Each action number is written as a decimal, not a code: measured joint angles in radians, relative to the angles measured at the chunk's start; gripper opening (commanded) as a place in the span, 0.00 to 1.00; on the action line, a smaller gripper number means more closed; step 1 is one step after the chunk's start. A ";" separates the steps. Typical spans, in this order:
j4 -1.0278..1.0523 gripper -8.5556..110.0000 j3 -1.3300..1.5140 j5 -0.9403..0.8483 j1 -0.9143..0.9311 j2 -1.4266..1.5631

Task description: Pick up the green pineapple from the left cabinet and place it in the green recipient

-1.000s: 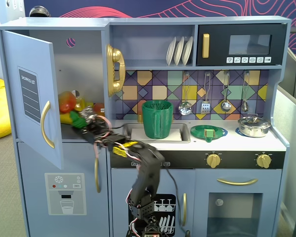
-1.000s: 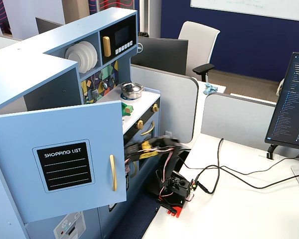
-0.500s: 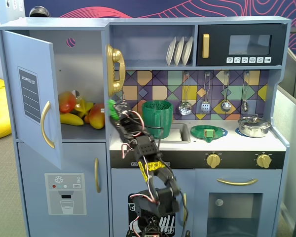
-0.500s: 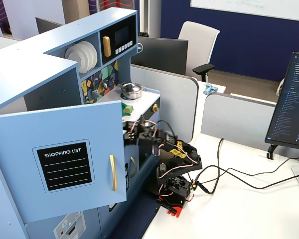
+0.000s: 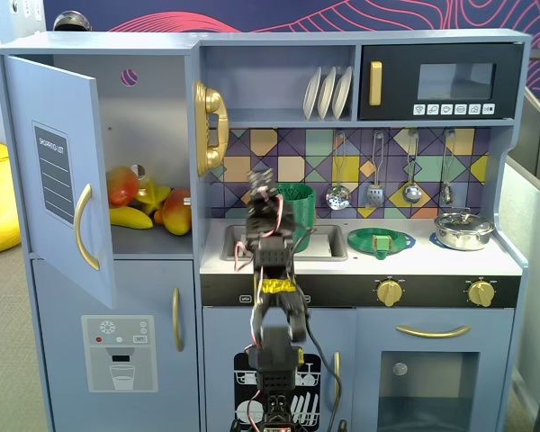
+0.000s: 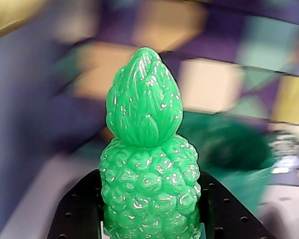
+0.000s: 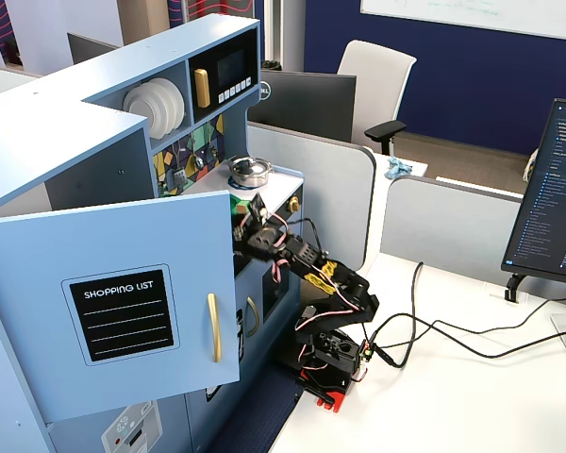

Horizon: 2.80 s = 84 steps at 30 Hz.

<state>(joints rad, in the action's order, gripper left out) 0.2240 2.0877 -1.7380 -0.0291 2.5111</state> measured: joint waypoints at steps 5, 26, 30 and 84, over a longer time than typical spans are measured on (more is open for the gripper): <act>-0.014 0.07 -0.227 0.067 0.066 -0.190; -0.080 0.07 -0.652 0.064 0.100 -0.706; -0.077 0.34 -0.690 0.072 0.104 -0.744; 0.950 0.07 0.896 0.362 0.060 0.655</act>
<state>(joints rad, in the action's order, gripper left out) 1.1735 2.9836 -1.3760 0.0307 3.1661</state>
